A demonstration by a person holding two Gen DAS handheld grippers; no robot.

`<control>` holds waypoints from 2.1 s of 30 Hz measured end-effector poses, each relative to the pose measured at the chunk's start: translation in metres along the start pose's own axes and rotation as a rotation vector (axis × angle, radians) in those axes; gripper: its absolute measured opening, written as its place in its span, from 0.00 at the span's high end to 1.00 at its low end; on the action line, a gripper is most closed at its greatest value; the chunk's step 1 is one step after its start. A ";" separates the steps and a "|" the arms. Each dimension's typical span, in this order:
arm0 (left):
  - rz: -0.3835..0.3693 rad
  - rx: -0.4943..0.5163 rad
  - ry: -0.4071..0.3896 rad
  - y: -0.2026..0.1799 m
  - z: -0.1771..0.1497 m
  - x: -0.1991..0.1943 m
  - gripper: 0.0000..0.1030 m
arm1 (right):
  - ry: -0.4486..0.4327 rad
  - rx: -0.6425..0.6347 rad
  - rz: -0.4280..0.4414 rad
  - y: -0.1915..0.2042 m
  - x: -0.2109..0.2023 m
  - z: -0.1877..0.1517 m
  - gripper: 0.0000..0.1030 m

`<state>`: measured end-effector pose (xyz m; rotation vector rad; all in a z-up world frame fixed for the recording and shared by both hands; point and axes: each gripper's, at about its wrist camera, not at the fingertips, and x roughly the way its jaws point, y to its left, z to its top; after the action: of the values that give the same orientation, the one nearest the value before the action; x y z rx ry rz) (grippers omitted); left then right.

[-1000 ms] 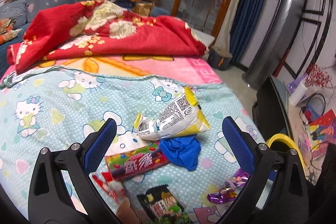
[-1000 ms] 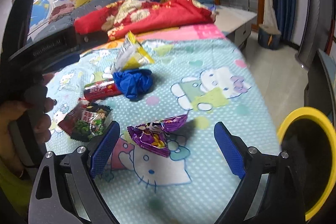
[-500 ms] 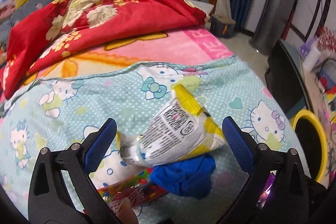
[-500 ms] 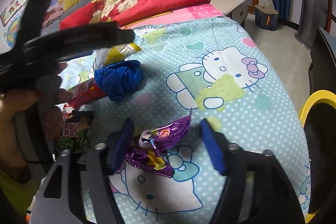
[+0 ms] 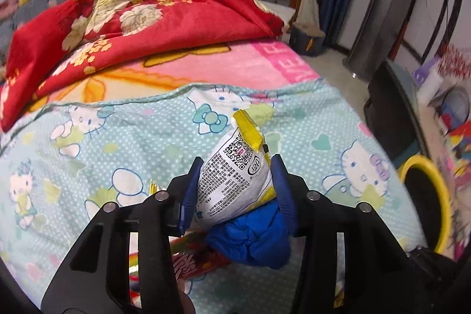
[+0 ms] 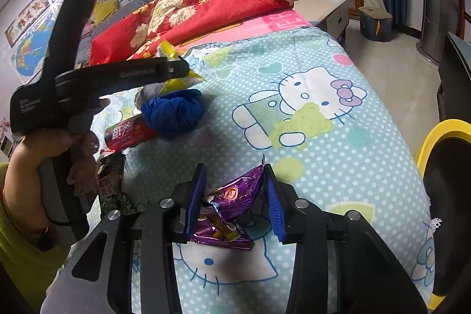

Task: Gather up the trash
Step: 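Carry the purple wrapper and silver snack bag over the bin with both grippers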

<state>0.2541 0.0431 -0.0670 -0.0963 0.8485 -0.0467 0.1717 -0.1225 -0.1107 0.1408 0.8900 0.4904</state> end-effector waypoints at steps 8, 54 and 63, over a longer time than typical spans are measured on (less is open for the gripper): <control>-0.106 -0.096 -0.094 0.011 0.004 -0.044 0.63 | -0.044 -0.007 0.005 -0.001 -0.018 0.004 0.64; -0.360 0.003 -0.164 -0.078 -0.025 -0.118 0.64 | -0.248 0.090 -0.166 -0.085 -0.114 0.011 0.64; -0.381 0.062 -0.150 -0.105 -0.034 -0.118 0.64 | -0.283 0.131 -0.229 -0.112 -0.132 0.009 0.64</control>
<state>0.1501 -0.0542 0.0091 -0.1999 0.6689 -0.4188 0.1486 -0.2815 -0.0470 0.2189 0.6502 0.1920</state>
